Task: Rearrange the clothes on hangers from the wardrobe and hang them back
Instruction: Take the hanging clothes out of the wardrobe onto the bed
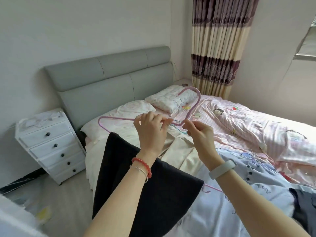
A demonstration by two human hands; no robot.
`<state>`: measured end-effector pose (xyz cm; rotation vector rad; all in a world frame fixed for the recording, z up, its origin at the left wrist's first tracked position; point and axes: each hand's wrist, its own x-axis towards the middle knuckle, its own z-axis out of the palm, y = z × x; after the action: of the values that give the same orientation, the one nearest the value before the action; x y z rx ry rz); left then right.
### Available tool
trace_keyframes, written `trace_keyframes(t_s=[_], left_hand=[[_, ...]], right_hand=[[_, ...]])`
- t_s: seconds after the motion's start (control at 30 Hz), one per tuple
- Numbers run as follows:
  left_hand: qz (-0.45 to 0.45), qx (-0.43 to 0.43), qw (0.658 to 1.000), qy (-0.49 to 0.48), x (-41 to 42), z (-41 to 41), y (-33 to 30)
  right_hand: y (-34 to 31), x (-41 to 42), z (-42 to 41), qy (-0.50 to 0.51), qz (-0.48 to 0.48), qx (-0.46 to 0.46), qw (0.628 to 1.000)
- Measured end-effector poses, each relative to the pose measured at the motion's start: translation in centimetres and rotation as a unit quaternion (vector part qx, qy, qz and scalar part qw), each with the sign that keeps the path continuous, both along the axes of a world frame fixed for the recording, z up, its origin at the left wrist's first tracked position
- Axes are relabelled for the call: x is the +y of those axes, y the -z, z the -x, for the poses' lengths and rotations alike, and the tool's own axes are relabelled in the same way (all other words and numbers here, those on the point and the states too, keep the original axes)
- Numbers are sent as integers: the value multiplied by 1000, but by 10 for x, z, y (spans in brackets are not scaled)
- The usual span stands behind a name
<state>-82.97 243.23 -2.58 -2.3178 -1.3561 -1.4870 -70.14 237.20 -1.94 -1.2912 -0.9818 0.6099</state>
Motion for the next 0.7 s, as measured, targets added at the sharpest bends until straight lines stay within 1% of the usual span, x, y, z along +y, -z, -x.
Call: trace_keyframes(t_s=[0.13,0.2,0.27,0.33,0.43,0.47,0.53,0.63,0.7], left_hand=[[-25,8,1000,-9,62,-39,-6],[-12,20,1000,-10,97,-66,-1],[-1,43,999,-3,134,-95,11],[24,80,996,15,167,-123,33],[123,129,984,26,204,-158,75],[170,143,975,25,211,-165,89],[275,186,943,17,220,-175,124],[381,283,880,9,227,-177,179],[441,321,838,10,227,-176,214]], right_hand=[[2,59,-31,14,14,83,996],[7,94,-53,15,22,108,994],[16,132,-82,23,28,111,993],[29,171,-117,34,44,96,994],[66,230,-169,63,98,63,991],[83,246,-183,74,121,52,989],[121,272,-209,87,172,33,981],[180,301,-245,116,244,15,963],[216,315,-265,124,280,-10,952]])
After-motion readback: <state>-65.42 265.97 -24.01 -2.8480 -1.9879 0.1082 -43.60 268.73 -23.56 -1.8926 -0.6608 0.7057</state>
